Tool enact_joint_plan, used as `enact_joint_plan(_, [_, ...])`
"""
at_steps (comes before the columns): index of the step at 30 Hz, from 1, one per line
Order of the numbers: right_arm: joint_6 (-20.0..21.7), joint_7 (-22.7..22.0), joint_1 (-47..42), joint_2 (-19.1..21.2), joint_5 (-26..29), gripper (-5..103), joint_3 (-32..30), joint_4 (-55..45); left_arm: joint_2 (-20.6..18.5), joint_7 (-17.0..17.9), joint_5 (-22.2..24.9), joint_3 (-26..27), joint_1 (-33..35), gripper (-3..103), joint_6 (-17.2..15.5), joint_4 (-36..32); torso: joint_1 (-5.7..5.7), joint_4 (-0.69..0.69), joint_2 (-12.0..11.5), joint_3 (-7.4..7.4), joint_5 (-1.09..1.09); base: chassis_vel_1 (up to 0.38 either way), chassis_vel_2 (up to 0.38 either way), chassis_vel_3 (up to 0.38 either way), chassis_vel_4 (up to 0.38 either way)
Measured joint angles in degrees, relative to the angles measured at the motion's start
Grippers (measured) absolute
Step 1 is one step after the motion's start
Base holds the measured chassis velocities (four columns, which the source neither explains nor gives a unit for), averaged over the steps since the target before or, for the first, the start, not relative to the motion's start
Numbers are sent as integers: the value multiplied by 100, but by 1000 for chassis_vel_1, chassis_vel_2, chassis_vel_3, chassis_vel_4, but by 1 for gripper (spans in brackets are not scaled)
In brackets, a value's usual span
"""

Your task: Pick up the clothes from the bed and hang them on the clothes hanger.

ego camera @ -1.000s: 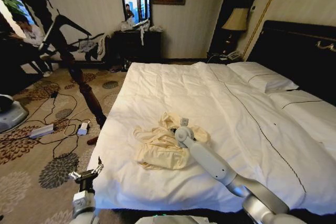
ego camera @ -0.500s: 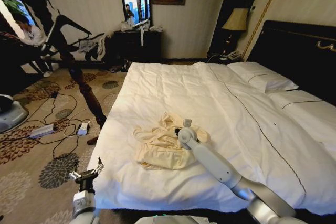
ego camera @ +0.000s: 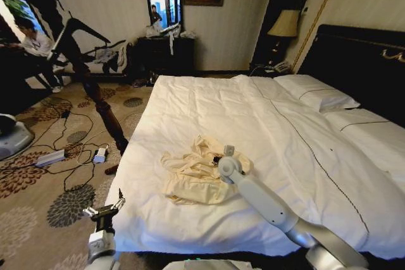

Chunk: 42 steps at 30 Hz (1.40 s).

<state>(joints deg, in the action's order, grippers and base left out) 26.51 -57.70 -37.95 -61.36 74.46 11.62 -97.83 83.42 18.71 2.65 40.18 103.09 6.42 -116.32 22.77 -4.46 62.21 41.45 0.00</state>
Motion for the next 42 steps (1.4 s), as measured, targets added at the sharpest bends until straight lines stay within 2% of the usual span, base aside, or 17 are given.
enact_joint_plan(3, [-106,169,-76,170,-15,0,0,-274,-6,0,5,6,-11,100,0,-2,0,0,0,0,1,0,0,0,0])
enact_joint_plan(5, [-344,584,-210,457,-83,0,-48,-718,-24,0,27,18,-41,100,-4,-2,0,-1,0,0,-1,0,0,0,0])
enact_joint_plan(6, [-344,584,-210,457,-83,0,-48,-718,-24,0,27,18,-41,100,-4,-2,0,-1,0,0,-1,0,0,0,0])
enact_joint_plan(10, [-944,1744,-336,841,-227,0,-294,-1252,-66,-1,74,30,-137,100,-23,-3,0,-1,0,0,0,0,0,0,0])
enact_joint_plan(12, [-1052,1945,-335,901,-225,0,-351,-1322,-80,-2,80,30,-164,100,-30,-9,0,0,0,0,0,0,0,0,0])
enact_joint_plan(15, [-1599,2961,-170,1153,-173,0,-563,-1456,-166,-17,188,16,-342,100,-49,-74,0,1,0,0,0,0,0,0,0])
enact_joint_plan(19, [-1854,3775,3,1329,-10,0,-732,-1492,-243,-54,335,16,-506,100,-51,-142,0,0,0,1,1,0,0,0,0])
enact_joint_plan(20, [-2000,4350,119,1453,156,0,-895,-1537,-299,-96,502,29,-627,100,-52,-207,0,1,0,1,0,0,0,0,0])
enact_joint_plan(21, [-2059,4604,166,1513,244,0,-968,-1565,-326,-115,591,39,-685,100,-52,-241,0,1,0,1,0,0,0,0,0])
enact_joint_plan(22, [-2059,4604,166,1513,244,0,-968,-1565,-326,-115,591,39,-685,100,-52,-241,0,1,0,1,0,0,0,0,0])
enact_joint_plan(24, [-2180,5299,268,1660,471,0,-1163,-1660,-412,-167,905,70,-821,100,-91,-362,0,0,0,1,0,0,0,0,0])
enact_joint_plan(26, [-2267,6253,388,1893,768,0,-1414,-1775,-555,-195,1271,118,-987,100,-217,-529,0,-1,0,1,0,0,0,0,0])
enact_joint_plan(27, [-2285,6502,429,1955,859,0,-1472,-1803,-599,-201,1339,127,-1025,100,-252,-564,0,-1,0,1,0,0,0,0,0])
enact_joint_plan(28, [-2285,6502,429,1955,859,0,-1472,-1803,-599,-201,1339,127,-1025,100,-252,-564,0,-1,0,1,0,0,0,0,0])
enact_joint_plan(30, [-2317,7096,607,2133,1173,0,-1639,-1873,-758,-206,1602,164,-1173,100,-411,-703,0,-1,0,0,0,0,0,0,0])
enact_joint_plan(35, [-2316,7503,1177,2298,1621,0,-1693,-1820,-888,-183,2042,202,-1453,100,-749,-886,0,-1,0,0,1,0,0,0,0])
enact_joint_plan(42, [-2306,7506,2008,2186,1995,0,-1525,-1582,-1066,-120,2529,11,-1762,100,-1081,-825,0,4,0,1,-2,0,0,0,0])
